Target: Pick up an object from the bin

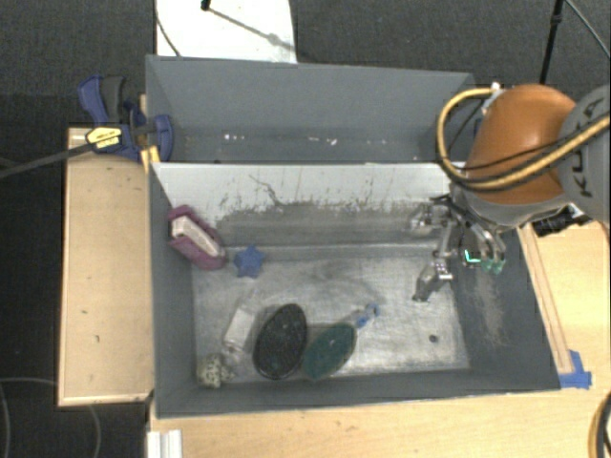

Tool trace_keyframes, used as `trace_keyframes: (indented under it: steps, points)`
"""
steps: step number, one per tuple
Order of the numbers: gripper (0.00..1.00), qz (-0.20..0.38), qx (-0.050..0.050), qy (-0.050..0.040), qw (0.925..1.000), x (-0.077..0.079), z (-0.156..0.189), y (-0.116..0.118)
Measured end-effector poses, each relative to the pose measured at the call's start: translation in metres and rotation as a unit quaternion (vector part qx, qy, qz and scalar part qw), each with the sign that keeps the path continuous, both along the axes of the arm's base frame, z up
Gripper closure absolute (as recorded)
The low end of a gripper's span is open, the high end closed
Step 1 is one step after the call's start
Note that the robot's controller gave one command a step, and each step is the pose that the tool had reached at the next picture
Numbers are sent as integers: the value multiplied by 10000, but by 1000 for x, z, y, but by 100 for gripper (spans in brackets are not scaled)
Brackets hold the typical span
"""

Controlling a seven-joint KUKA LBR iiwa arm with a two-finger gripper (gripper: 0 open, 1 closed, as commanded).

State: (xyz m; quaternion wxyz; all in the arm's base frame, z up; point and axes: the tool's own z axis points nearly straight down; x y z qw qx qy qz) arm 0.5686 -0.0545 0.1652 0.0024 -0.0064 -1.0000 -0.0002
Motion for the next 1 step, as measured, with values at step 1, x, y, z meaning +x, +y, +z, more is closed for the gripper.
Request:
trace_keyframes:
  steps: [1]
  points:
    - [0,-132,4,-71,9999,-58,-94,47]
